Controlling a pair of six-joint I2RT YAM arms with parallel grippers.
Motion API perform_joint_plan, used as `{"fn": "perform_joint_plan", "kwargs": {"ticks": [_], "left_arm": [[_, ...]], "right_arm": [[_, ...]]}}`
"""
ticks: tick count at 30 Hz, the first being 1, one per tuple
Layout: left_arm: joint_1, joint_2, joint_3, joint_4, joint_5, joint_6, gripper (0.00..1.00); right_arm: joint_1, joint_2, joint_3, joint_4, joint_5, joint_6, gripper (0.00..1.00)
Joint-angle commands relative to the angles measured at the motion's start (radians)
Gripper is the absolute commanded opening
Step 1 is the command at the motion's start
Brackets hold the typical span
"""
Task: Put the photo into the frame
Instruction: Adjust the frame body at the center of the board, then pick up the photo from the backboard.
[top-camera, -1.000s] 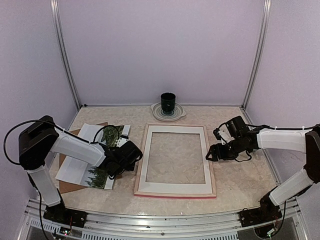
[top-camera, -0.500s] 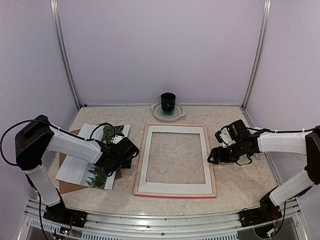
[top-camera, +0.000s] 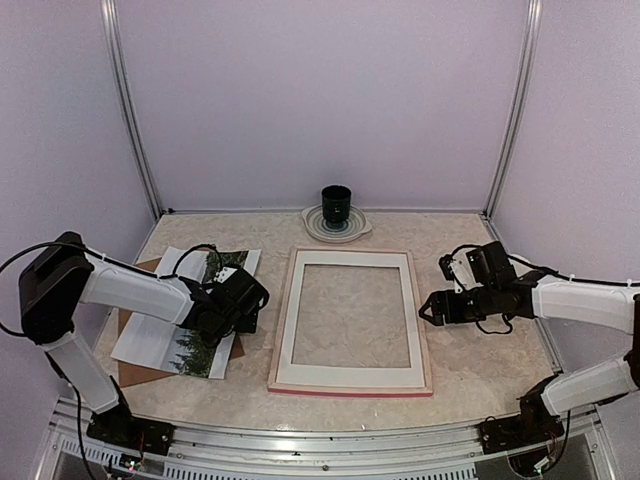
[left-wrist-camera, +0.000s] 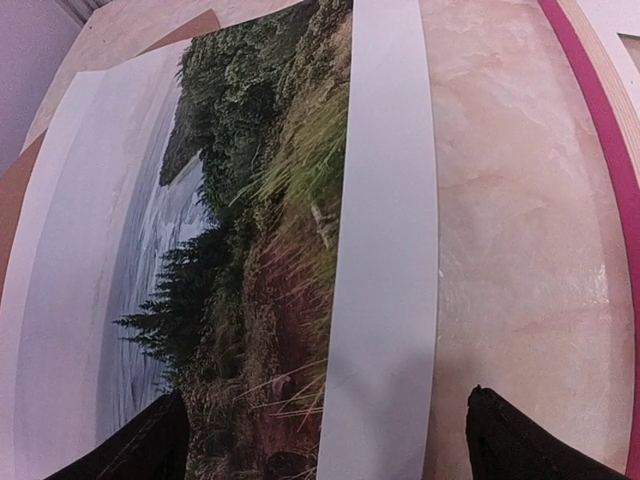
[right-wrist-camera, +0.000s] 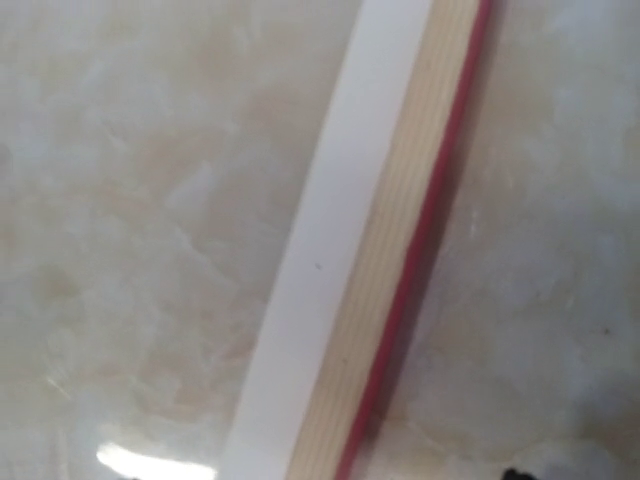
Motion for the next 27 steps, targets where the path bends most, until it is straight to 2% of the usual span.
{"fn": "perform_joint_plan", "kwargs": {"ticks": [1,7,14,22,27], "left_arm": [[0.011,-0.033,-0.015,-0.004,0.008,-0.012,0.93],[0.019,-0.030,-0.017,-0.006,0.011,-0.008,0.86],[0.018,-0.044,-0.016,-0.009,0.018,0.000,0.76],[0.017,-0.012,0.009,-0.005,0.044,0.027,0.73],[0.004,0.008,0.033,-0.002,0.074,0.043,0.75]], "right_arm": [[0.010,-0.062,-0.039,0.072,0.002,0.010,0.77],[0.011,-0.110,-0.118,0.137,-0.005,0.020,0.77],[0.010,-0.120,-0.121,0.146,0.009,0.019,0.77],[0.011,-0.094,-0.116,0.142,0.016,0.017,0.77],[0.011,-0.093,-0.116,0.142,0.021,0.019,0.77]]}}
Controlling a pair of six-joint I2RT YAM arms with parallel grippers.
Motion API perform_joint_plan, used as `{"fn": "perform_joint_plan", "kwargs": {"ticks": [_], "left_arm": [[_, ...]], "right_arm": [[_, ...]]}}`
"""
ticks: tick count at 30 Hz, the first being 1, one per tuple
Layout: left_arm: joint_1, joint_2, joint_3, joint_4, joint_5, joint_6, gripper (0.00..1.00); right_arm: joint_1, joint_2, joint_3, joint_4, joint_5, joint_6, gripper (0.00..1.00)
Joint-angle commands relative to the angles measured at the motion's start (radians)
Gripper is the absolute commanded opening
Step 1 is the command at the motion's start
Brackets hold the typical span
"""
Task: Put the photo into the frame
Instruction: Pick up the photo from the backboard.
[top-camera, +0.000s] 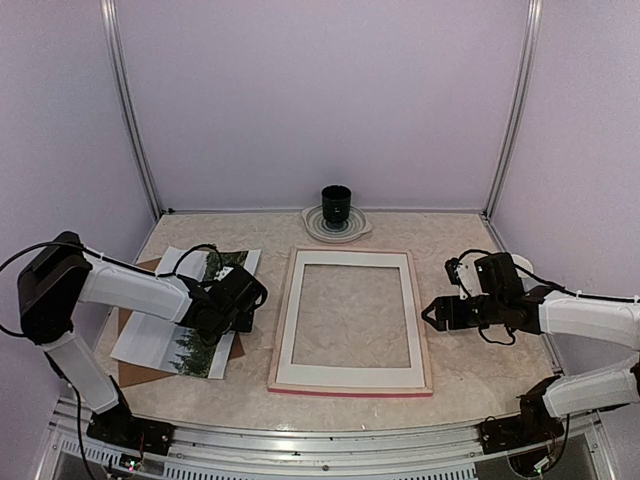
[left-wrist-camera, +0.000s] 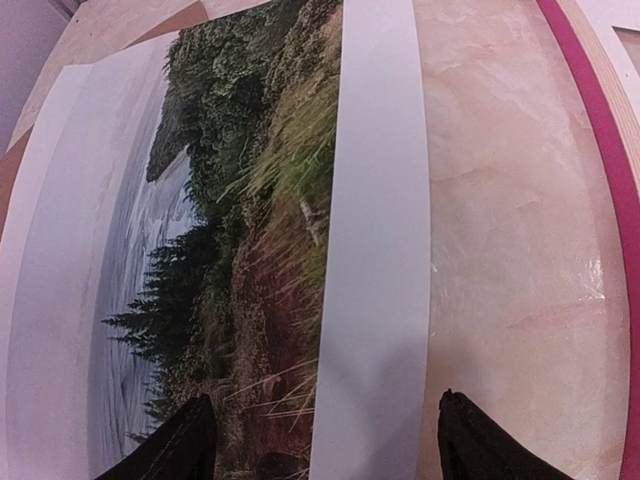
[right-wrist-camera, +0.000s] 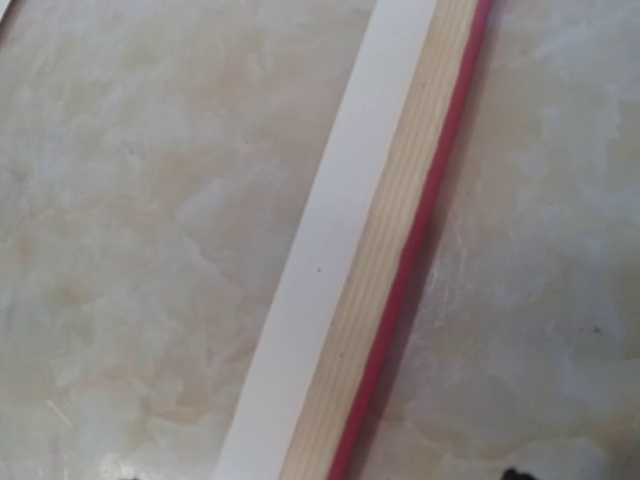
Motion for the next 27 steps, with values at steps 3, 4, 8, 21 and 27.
{"fn": "perform_joint_plan", "kwargs": {"ticks": [3,4,8,21,27], "left_arm": [[-0.014,0.042,0.052,-0.018,0.021,0.020,0.76],[-0.017,0.054,0.059,-0.027,0.012,0.017,0.75],[-0.027,0.098,0.092,-0.076,-0.027,0.006,0.75],[-0.059,0.176,0.162,-0.172,-0.120,-0.027,0.57],[-0.061,0.192,0.179,-0.194,-0.124,-0.037,0.43]], "right_arm": [[0.011,0.012,0.004,0.018,0.012,0.007,0.77],[0.010,0.015,0.005,0.018,0.012,0.007,0.77],[0.011,0.022,0.009,0.018,0.013,0.005,0.77],[0.009,0.038,0.015,0.017,0.007,0.003,0.77],[0.009,0.041,0.017,0.018,0.007,0.003,0.77]]}}
